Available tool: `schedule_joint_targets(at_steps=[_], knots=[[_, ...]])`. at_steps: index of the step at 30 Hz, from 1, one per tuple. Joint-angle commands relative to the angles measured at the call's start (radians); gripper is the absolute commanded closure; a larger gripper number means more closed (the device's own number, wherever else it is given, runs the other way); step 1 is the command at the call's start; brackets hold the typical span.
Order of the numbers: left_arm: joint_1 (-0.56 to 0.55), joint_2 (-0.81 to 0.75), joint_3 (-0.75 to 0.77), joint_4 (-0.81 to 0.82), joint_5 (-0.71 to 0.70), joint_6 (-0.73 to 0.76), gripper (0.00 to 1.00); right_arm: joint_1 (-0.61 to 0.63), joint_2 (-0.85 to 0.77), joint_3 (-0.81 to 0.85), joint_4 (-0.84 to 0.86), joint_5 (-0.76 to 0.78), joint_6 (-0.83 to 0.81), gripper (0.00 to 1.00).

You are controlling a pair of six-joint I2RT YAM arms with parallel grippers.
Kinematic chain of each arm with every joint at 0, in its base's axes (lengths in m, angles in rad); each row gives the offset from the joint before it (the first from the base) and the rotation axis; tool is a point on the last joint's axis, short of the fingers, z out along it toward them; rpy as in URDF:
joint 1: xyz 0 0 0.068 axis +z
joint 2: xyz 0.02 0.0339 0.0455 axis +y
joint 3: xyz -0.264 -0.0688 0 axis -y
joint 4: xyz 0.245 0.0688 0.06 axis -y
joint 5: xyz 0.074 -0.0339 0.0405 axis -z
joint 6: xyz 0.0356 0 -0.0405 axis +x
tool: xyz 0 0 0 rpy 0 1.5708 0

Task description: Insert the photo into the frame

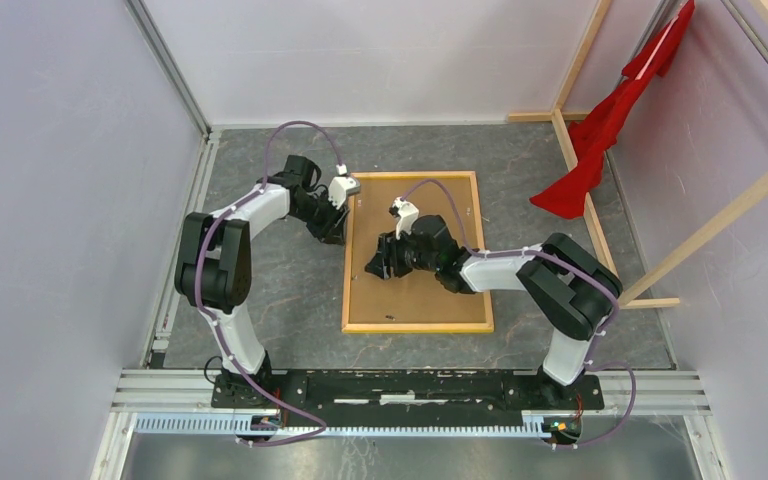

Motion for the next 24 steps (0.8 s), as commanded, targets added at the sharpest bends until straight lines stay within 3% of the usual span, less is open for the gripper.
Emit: schedule_joint_targets(at_steps=[1, 24], knots=[[0.008, 0.025, 0.066, -0.011, 0.059, -0.024, 0.56, 0.009, -0.005, 0.002, 0.032, -0.027, 0.015, 0.42], [0.007, 0.101, 0.073, 0.008, 0.07, -0.038, 0.59, 0.092, 0.131, 0.056, 0.107, -0.056, 0.1, 0.43]])
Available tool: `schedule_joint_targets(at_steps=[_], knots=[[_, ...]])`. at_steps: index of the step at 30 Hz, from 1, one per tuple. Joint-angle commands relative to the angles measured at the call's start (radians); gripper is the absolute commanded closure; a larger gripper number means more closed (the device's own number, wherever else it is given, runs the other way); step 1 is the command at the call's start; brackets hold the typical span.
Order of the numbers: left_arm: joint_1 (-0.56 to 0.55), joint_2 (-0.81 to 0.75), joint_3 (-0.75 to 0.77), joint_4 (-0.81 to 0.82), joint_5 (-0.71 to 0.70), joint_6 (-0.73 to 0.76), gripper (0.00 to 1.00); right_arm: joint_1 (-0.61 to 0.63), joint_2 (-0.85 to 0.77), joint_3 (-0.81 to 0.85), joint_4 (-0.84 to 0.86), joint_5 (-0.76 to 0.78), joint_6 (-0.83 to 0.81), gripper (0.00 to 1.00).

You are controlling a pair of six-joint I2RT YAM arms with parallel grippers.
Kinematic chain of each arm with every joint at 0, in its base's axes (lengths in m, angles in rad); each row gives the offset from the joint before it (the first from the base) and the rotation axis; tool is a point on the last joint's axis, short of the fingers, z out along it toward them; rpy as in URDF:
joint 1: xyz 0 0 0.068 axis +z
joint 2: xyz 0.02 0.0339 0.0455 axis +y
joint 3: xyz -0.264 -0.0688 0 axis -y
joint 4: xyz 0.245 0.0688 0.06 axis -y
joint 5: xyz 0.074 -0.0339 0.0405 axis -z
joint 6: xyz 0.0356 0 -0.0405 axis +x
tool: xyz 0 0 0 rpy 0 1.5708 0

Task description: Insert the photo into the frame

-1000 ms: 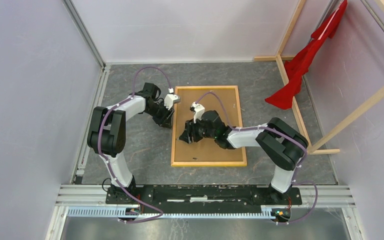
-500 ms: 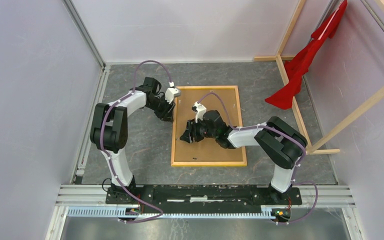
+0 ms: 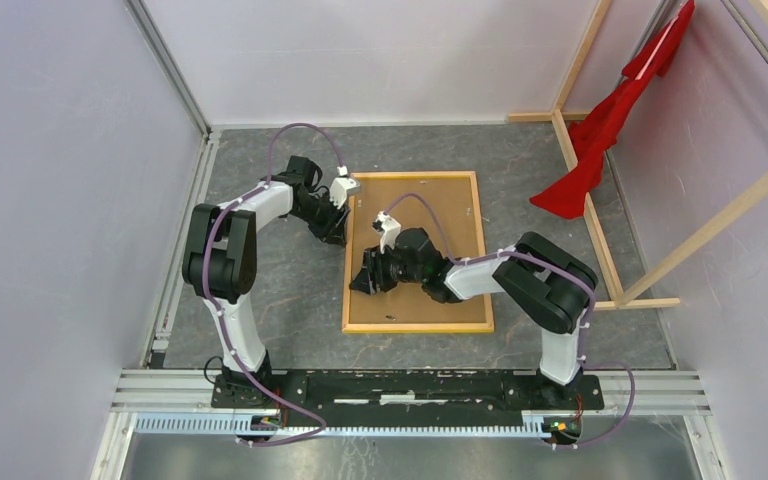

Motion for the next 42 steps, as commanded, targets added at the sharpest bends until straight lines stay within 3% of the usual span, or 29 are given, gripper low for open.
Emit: schedule_joint_targets(at_steps=[1, 34, 42], knots=[[-0.004, 0.012, 0.013, 0.009, 0.031, -0.035, 0.59, 0.016, 0.036, 0.044, 0.024, -0.007, 0.012, 0.43], [-0.003, -0.018, -0.008, 0.009, 0.006, -0.015, 0.59, 0.021, 0.09, 0.1, -0.006, 0.046, 0.0, 0.45], [0.088, 0.032, 0.117, 0.015, 0.148, -0.15, 0.53, -0.152, -0.051, 0.075, 0.075, -0.115, 0.009, 0.41]])
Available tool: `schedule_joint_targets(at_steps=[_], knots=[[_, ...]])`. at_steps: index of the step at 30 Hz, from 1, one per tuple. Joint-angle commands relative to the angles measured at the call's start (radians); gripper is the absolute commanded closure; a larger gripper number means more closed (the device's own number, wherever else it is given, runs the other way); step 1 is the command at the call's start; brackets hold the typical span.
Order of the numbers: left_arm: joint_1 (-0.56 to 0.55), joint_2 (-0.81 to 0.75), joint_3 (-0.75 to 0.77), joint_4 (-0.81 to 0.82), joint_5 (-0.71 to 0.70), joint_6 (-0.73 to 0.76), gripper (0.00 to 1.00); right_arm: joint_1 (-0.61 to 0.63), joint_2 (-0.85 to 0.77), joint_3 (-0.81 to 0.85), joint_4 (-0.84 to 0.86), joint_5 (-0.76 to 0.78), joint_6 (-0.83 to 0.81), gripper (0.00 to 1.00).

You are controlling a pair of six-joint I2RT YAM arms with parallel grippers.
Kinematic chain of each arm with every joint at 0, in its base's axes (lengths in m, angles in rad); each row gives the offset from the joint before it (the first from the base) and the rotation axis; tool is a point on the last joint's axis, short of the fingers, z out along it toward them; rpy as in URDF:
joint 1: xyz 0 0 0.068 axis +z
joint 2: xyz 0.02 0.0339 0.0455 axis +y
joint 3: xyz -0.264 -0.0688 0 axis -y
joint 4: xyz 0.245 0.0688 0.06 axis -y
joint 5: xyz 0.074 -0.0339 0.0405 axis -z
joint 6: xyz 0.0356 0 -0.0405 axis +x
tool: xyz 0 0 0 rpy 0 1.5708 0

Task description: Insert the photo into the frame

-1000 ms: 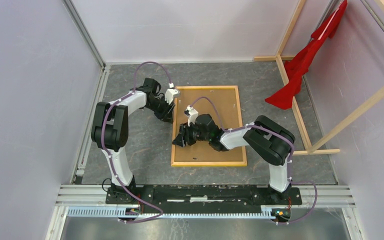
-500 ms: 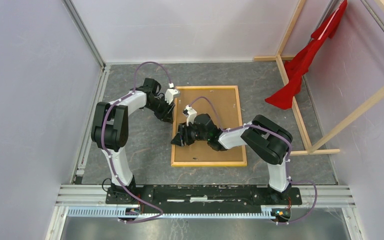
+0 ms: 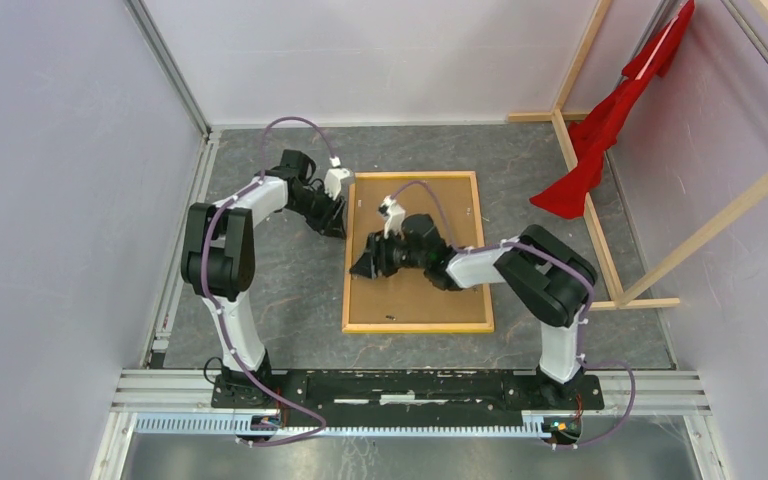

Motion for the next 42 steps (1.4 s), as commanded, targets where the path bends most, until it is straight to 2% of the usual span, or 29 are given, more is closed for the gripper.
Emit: schedule_joint_targets(at_steps=[1, 7, 17, 27, 42], knots=[[0.064, 0.034, 0.101, 0.033, 0.13, -0.126, 0.53, -0.125, -0.101, 0.023, 0.033, -0.059, -0.03, 0.41], [0.065, 0.094, 0.13, 0.062, 0.179, -0.195, 0.53, -0.215, 0.004, 0.198, -0.067, -0.08, -0.087, 0.41], [0.065, 0.153, 0.144, 0.074, 0.205, -0.214, 0.56, -0.256, 0.275, 0.549, -0.207, -0.105, -0.122, 0.42], [0.065, 0.17, 0.132, 0.074, 0.199, -0.198, 0.58, -0.26, 0.419, 0.678, -0.234, -0.122, -0.109, 0.42], [0.065, 0.163, 0.108, 0.074, 0.176, -0.168, 0.6, -0.263, 0.493, 0.764, -0.273, -0.114, -0.115, 0.43]])
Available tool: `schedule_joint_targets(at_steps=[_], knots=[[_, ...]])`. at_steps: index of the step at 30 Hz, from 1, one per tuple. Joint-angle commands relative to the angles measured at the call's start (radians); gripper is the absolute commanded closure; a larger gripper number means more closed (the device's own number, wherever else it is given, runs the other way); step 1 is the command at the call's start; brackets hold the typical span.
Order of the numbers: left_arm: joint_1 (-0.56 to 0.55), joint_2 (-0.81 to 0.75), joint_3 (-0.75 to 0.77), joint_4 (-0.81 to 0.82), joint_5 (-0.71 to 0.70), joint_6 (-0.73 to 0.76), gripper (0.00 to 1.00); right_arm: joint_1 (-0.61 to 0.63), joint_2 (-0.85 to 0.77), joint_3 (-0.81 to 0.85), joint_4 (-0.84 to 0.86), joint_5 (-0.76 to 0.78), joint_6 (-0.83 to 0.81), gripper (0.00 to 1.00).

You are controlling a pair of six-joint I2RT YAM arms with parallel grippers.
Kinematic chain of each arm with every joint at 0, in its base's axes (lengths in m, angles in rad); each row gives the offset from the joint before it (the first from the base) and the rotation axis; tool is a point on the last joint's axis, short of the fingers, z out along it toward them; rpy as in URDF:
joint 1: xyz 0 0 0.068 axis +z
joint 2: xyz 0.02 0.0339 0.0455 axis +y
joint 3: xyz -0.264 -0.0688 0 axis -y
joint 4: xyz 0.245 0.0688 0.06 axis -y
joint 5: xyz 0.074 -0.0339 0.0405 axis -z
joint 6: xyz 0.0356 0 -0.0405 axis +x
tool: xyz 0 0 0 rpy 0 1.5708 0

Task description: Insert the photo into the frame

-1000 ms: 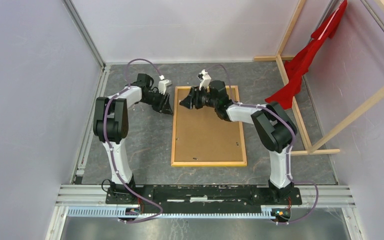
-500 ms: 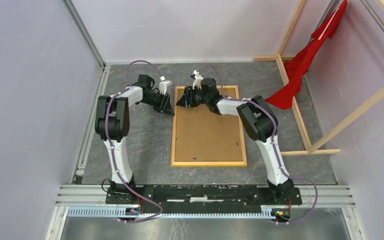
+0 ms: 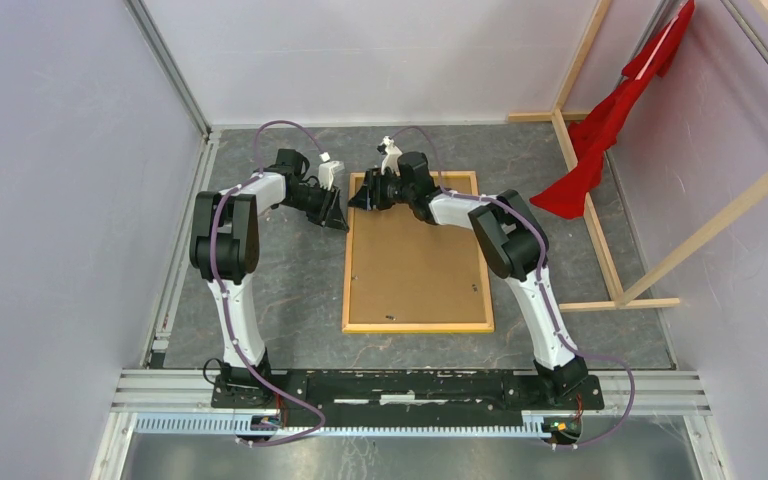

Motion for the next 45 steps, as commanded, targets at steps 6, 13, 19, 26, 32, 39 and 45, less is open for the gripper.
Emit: schedule_joint_targets(at_steps=[6, 13, 19, 26, 32, 39, 45], knots=[[-0.001, 0.007, -0.006, 0.024, 0.004, 0.017, 0.6, -0.003, 0.034, 0.027, -0.006, -0.016, -0.008, 0.43], [0.0, 0.009, -0.008, 0.025, -0.001, 0.021, 0.6, -0.003, 0.052, 0.049, 0.018, -0.08, -0.004, 0.43], [0.0, 0.006, -0.008, 0.024, -0.008, 0.023, 0.6, -0.005, 0.072, 0.074, 0.025, -0.138, -0.011, 0.44], [-0.001, 0.003, -0.008, 0.025, -0.012, 0.024, 0.6, -0.006, 0.107, 0.133, -0.006, -0.205, -0.026, 0.43], [-0.001, 0.004, -0.008, 0.024, -0.014, 0.027, 0.61, -0.01, 0.107, 0.129, -0.013, -0.215, -0.031, 0.44], [0.0, -0.001, -0.012, 0.025, -0.016, 0.029, 0.61, -0.026, 0.051, 0.124, 0.015, -0.216, -0.038, 0.44], [-0.001, -0.003, -0.018, 0.024, -0.017, 0.032, 0.61, -0.058, -0.001, 0.101, 0.041, -0.211, -0.043, 0.43]])
